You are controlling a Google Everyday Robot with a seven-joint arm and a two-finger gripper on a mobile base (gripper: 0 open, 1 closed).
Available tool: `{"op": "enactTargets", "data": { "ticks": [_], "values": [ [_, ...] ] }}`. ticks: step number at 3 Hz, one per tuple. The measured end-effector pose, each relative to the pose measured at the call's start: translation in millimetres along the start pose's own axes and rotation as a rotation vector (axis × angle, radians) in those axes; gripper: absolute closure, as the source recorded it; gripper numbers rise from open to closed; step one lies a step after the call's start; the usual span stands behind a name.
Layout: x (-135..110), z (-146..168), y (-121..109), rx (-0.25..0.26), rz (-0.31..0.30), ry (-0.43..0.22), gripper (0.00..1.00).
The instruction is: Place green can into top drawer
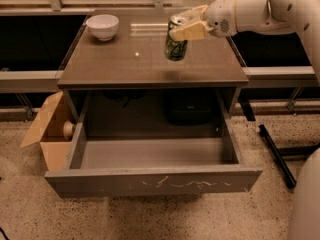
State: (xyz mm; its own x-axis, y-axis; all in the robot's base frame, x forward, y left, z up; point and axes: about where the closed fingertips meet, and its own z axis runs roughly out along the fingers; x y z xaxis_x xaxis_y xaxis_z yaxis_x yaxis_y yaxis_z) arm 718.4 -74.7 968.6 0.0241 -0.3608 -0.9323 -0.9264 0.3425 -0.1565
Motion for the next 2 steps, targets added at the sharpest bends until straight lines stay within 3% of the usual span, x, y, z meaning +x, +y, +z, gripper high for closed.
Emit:
{"op": "enactTargets", "data": {
  "ticks": [1, 2],
  "values": [
    [-10.3, 4.6, 45.9, -0.091, -0.033, -0.025, 1.0],
    [1.9, 21.0, 95.4, -0.161, -0.024, -0.005, 1.0]
  ]
}}
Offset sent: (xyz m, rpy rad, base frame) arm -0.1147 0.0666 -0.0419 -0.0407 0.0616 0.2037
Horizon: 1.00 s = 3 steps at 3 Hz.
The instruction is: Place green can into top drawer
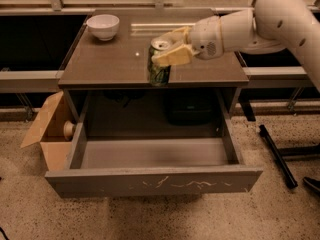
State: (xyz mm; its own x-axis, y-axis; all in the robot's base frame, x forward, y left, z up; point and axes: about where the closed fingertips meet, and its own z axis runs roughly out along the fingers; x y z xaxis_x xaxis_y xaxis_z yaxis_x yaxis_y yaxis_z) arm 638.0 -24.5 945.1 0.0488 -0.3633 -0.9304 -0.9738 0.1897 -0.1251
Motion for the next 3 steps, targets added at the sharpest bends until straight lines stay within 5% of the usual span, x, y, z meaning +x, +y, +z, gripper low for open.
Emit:
{"op": "enactTargets", "data": {
  "ticks": [1, 3],
  "values": [
    [18.0, 18.6, 20.2, -0.024, 0.042, -0.003, 1.0],
    [25.0, 25.1, 24.5, -0.041, 0.052, 0.004, 1.0]
  ]
}}
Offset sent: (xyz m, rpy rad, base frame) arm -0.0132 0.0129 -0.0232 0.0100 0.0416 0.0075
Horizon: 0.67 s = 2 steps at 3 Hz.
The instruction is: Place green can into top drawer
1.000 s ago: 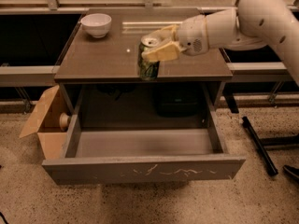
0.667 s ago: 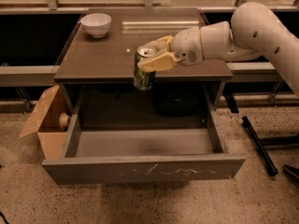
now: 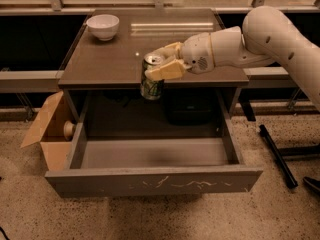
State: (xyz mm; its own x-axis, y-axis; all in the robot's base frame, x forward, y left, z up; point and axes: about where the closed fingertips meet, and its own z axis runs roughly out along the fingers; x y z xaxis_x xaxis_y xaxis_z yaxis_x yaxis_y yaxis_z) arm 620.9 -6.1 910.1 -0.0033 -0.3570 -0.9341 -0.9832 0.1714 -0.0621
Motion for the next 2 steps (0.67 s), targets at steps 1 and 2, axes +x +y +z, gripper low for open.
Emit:
{"op": "enactTargets", "data": {
  "ticks": [1, 2],
  "values": [
    [38.3, 7.0, 12.3, -0.008, 0.059, 0.069, 1.0],
    [68.8, 9.3, 23.3, 0.002, 0.11, 0.127, 1.0]
  ]
}}
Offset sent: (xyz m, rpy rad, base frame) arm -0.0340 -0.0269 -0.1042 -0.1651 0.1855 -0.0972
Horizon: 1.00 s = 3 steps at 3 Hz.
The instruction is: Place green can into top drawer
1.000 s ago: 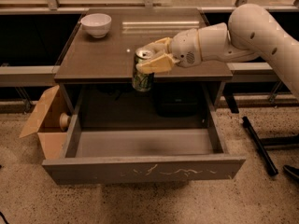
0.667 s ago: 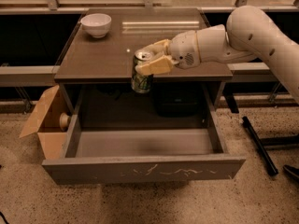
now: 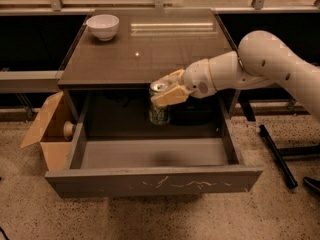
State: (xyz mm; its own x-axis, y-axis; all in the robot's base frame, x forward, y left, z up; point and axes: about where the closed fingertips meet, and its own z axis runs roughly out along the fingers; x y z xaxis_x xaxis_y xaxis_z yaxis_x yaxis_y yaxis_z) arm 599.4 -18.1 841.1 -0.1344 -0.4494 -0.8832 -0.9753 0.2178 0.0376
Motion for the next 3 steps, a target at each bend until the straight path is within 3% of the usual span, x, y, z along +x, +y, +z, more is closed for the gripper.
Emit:
{"op": "enactTargets", "data": {
  "ticks": [1, 2, 3],
  "values": [
    [73.3, 23.0, 1.4, 0.019, 0.074, 0.051, 1.0],
    [73.3, 23.0, 1.4, 0.019, 0.074, 0.051, 1.0],
    [78.3, 30.9, 2.6, 0.013, 0.036, 0.067, 1.0]
  ]
}}
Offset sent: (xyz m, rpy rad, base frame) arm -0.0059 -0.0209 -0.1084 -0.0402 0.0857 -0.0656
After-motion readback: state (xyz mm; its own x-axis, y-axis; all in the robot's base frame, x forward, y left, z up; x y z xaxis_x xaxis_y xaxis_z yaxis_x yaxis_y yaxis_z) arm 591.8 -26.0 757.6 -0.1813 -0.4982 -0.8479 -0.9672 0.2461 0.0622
